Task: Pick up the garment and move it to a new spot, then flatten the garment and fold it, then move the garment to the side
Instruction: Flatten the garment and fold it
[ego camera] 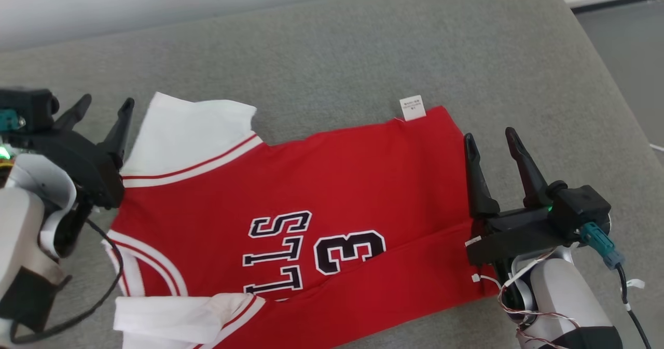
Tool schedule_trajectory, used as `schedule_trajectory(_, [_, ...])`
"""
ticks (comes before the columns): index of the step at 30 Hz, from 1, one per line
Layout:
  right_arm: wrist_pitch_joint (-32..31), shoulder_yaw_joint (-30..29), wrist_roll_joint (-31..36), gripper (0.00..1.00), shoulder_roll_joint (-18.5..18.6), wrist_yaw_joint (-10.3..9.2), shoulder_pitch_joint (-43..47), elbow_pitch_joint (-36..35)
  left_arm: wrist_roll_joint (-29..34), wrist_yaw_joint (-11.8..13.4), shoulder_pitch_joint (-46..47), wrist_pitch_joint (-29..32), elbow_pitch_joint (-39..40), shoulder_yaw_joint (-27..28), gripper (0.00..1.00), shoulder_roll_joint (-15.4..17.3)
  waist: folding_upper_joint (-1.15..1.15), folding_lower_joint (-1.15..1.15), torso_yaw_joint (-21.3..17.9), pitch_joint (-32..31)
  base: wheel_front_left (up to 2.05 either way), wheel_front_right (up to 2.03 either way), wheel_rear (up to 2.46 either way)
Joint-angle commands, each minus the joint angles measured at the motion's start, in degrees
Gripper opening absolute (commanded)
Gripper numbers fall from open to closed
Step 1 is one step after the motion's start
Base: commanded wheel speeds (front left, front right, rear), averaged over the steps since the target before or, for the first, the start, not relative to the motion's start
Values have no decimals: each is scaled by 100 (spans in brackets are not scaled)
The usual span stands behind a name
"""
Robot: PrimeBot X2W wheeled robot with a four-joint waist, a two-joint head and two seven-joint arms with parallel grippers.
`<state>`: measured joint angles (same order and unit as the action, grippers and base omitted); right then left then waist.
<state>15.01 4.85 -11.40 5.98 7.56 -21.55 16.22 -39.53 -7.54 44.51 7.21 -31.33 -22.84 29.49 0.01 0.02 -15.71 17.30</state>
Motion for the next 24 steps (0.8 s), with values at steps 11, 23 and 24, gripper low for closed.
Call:
schedule_trajectory(11, [21,123,-34,100,-157,-10,-240,86,-454,14,881,239,-723,-849,100,257,-1,-2,-487,565,0,0,0])
schedule_trajectory(23, [21,146,36,100,-162,-10,-354,101,-775,14,1286,181,-1358,-1400,100,235,-1,-2,-528,669,0,0,0])
schedule_trajectory(24, [21,149,42,100,-166,-10,-376,102,-806,14,1322,197,-1399,-1456,100,245,-1,-2,-528,688,0,0,0])
